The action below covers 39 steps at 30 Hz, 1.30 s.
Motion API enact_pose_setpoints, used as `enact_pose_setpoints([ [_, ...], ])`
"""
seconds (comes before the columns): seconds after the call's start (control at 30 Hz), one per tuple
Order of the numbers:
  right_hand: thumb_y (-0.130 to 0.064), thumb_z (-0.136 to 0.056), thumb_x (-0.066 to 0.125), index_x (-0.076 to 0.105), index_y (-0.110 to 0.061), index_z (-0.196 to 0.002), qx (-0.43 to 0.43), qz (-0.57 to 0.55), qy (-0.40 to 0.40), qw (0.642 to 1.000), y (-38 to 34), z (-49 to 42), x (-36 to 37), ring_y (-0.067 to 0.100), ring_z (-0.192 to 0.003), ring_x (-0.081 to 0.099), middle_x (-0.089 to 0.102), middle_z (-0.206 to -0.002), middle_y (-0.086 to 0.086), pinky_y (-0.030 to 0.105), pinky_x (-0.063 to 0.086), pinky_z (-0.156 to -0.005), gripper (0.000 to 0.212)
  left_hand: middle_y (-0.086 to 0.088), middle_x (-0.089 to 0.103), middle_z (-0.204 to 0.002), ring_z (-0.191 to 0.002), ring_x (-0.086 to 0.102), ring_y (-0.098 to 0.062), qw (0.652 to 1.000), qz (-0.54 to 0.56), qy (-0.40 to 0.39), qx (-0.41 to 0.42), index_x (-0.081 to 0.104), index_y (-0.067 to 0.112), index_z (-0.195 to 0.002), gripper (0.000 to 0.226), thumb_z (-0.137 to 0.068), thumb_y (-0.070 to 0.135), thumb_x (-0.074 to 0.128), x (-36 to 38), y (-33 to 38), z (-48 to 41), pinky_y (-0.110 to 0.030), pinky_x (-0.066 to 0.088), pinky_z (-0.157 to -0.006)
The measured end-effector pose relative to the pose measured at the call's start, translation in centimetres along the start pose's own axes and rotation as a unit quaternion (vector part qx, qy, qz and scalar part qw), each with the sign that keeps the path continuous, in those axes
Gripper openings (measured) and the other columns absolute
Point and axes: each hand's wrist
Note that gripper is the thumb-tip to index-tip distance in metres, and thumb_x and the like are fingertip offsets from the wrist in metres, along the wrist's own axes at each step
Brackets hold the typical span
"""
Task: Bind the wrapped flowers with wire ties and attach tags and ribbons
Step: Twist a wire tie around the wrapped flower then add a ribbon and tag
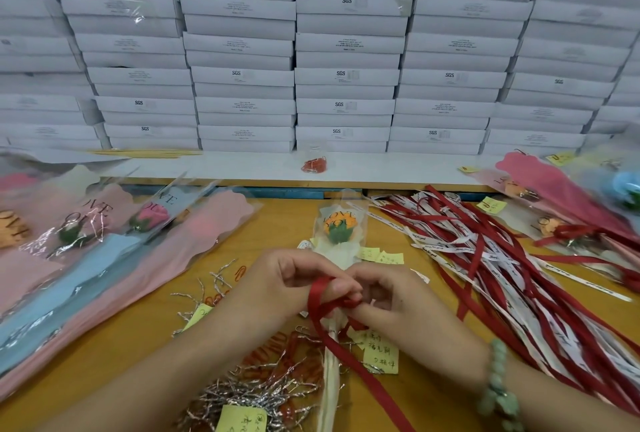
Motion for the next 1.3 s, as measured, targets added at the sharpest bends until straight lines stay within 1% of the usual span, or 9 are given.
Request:
enact_pose_setpoints([
  [0.07,-0.007,-0.086,0.068,0.072,-0.018,-0.08,0.007,-0.018,-0.007,1.0,0.1,-0.1,-0.1,0.011,-0.064,0.052,0.063,-0.073,0.007,0.032,0.044,-0.061,0.013,-0.007,0.077,-0.087,-0.077,0.073,-0.02,1.0,-0.012,-0.009,-0.001,0.08,0.017,-0.084,0.011,-0.076,0.023,0.074,-0.4,0.1,0.0,-0.024,0.058,-0.067],
  [0.23,-0.023,-0.071,0.081,0.073,-0.021,-0.072,0.114,-0.158,-0.056,0.979,0.1,-0.2,-0.9,0.016,-0.064,0.062,0.067,-0.07,0.002,0.023,0.049,-0.059,0.009,-0.01,0.076,-0.089,-0.081,0.072,-0.019,0.999,-0.035,-0.021,-0.012,0.08,0.016,-0.085,0.012,-0.075,0.021,0.076,-1.9,0.2,0.1,-0.02,0.055,-0.071],
  [0.4,-0.03,-0.081,0.071,0.073,-0.012,-0.091,0.166,-0.244,-0.144,0.945,-0.1,-0.4,-2.9,0.016,-0.081,0.071,0.074,-0.089,0.007,0.021,0.056,-0.069,0.021,-0.009,0.077,-0.087,-0.079,0.072,-0.016,0.998,-0.059,-0.029,-0.021,0.081,0.019,-0.081,0.012,-0.071,0.023,0.077,-2.6,0.1,0.0,-0.019,0.054,-0.07],
  [0.57,-0.034,-0.088,0.067,0.069,-0.028,-0.075,0.088,-0.018,-0.127,0.988,0.0,-0.6,-3.9,0.004,-0.069,0.057,0.067,-0.085,-0.007,0.012,0.042,-0.059,0.014,0.0,0.076,-0.08,-0.076,0.071,-0.012,0.991,-0.132,-0.032,-0.015,0.08,0.027,-0.076,0.011,-0.069,0.034,0.078,-3.5,0.1,-0.2,-0.019,0.053,-0.068],
  [0.67,-0.04,-0.089,0.061,0.065,-0.03,-0.074,0.027,0.07,-0.125,0.989,-0.1,-0.8,-4.3,-0.001,-0.095,0.059,0.064,-0.103,-0.011,0.014,0.043,-0.081,0.019,0.003,0.072,-0.073,-0.063,0.064,-0.006,0.978,-0.203,-0.04,-0.024,0.08,0.029,-0.077,0.007,-0.072,0.033,0.078,-4.5,0.2,-0.2,-0.018,0.049,-0.058],
  [0.77,-0.042,-0.089,0.058,0.065,-0.01,-0.078,0.003,0.04,-0.148,0.988,-0.3,-0.8,-4.7,0.019,-0.102,0.063,0.068,-0.097,0.002,0.035,0.046,-0.095,0.034,0.007,0.069,-0.069,-0.056,0.058,-0.001,0.968,-0.235,-0.08,-0.042,0.08,0.027,-0.078,0.007,-0.078,0.021,0.079,-5.2,0.4,-0.1,-0.016,0.045,-0.051],
  [0.83,-0.04,-0.09,0.056,0.06,-0.002,-0.076,0.015,-0.025,-0.156,0.987,-0.4,-0.8,-4.9,0.034,-0.088,0.066,0.065,-0.081,0.017,0.05,0.05,-0.086,0.04,0.009,0.066,-0.067,-0.056,0.056,0.0,0.96,-0.258,-0.093,-0.049,0.078,0.031,-0.076,0.004,-0.073,0.033,0.078,-5.6,0.5,-0.1,-0.013,0.041,-0.051],
  [0.97,-0.035,-0.092,0.058,0.057,-0.012,-0.071,0.035,-0.063,-0.166,0.984,0.0,-0.8,-4.8,0.014,-0.049,0.051,0.055,-0.054,0.001,0.023,0.043,-0.056,0.031,0.001,0.069,-0.071,-0.063,0.056,-0.003,0.948,-0.288,-0.121,-0.056,0.076,0.028,-0.076,0.014,-0.072,0.042,0.076,-6.3,0.5,-0.1,-0.018,0.042,-0.058],
  [1.3,-0.039,-0.092,0.062,0.062,-0.009,-0.076,0.072,0.073,-0.231,0.968,1.5,-1.1,-5.8,0.022,-0.052,0.039,0.055,-0.059,0.009,0.024,0.032,-0.05,0.034,0.002,0.071,-0.069,-0.059,0.057,-0.006,0.929,-0.3,-0.166,-0.138,0.074,0.021,-0.08,0.009,-0.088,0.017,0.072,-8.6,1.7,0.1,-0.018,0.044,-0.056],
])
Point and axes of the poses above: each hand's wrist, its own z-axis away from the middle knuckle, its own x-axis out of the palm, y = z × x
